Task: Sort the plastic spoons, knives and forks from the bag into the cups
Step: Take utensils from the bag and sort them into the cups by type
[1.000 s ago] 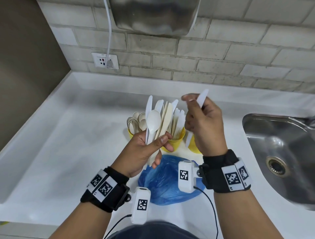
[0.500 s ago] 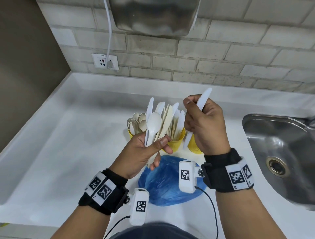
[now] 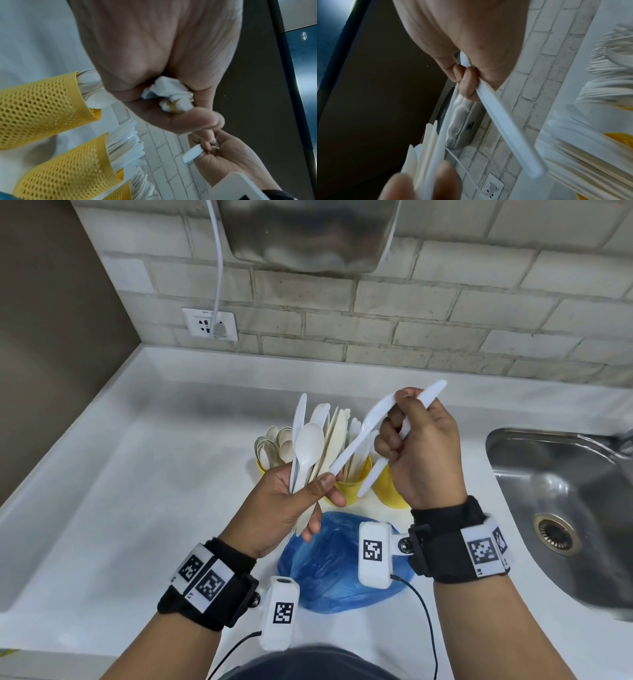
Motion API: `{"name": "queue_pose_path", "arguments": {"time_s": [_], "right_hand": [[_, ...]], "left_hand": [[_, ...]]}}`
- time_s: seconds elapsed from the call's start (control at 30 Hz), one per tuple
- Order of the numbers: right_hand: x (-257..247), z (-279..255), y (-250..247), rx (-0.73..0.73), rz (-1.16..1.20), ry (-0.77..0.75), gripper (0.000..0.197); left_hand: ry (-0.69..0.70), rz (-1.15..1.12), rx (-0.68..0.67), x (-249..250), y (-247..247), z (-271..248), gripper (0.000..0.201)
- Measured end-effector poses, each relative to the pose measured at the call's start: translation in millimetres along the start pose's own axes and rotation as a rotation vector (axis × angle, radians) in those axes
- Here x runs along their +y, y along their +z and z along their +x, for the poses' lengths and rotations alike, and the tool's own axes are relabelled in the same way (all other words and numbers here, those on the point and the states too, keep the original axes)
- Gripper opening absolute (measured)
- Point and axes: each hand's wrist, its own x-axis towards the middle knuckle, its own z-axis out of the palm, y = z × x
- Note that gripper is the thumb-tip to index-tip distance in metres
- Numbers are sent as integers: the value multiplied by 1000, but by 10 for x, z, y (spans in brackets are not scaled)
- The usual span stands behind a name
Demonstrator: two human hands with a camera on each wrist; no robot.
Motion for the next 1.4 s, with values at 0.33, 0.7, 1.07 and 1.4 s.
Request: {"name": "queue_pose_path", "arguments": {"time_s": [0.33, 0.7, 1.07, 1.4], "right_hand": [[153, -155, 113, -140, -144, 55, 29], [-80, 11, -51, 53, 213, -81, 28], [-114, -56, -11, -11, 292, 47, 48], [-89, -143, 177, 22, 243, -87, 51]], "left_hand": [[16, 23, -17, 22, 49, 1, 33], [16, 10, -31, 15, 29, -14, 32], [9, 35, 12, 7, 67, 3, 38], [-83, 21, 129, -15, 125, 77, 25]]}}
